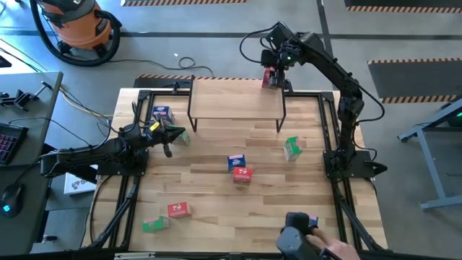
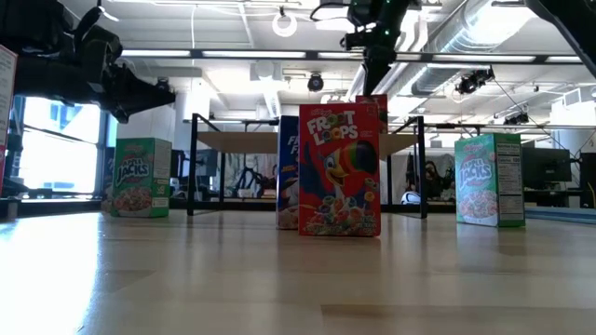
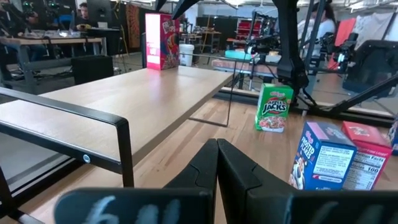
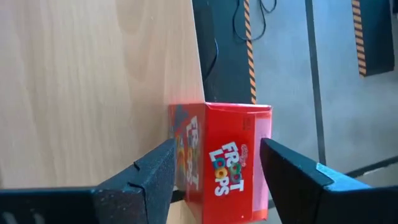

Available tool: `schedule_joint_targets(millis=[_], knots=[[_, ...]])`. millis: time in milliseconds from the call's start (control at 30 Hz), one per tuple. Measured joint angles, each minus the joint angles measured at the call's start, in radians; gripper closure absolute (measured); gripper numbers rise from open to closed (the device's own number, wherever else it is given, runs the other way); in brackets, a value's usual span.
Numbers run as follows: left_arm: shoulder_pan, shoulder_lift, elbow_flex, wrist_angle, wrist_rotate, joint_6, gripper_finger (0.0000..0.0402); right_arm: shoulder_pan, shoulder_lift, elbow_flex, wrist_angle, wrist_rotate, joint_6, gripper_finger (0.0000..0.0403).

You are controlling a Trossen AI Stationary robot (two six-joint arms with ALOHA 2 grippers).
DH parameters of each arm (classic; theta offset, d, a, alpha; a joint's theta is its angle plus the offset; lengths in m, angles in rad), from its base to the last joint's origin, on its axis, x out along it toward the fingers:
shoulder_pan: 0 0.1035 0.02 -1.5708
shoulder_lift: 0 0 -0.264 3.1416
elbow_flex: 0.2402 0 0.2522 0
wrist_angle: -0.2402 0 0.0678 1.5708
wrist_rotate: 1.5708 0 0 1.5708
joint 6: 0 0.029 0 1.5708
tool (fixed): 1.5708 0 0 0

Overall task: Stack cereal on shelf
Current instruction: Adjust the red cereal box on the shelf

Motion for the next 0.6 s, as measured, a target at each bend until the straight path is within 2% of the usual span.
schedule_joint_targets(millis=[167,267,433,600], knots=[[0.0,0.0,0.0,0.017,0.0,0.0,0.0402,0.007,-0.044,0.0,0.015,-0.015,-0.005,0.0194],[0.0,0.0,0.0,0.025,0.0,-0.001,0.0402,0.003,-0.078,0.001,0.034,-0.003,0.016,0.0213],[0.0,0.0,0.0,0.05,0.0,-0.001,0.0401,-0.051,-0.095,0.001,0.065,-0.004,0.09,0.0285],[0.0,0.0,0.0,0.051,0.0,-0.023,0.0402,-0.1,-0.105,0.001,-0.077,-0.004,0.13,0.0373]])
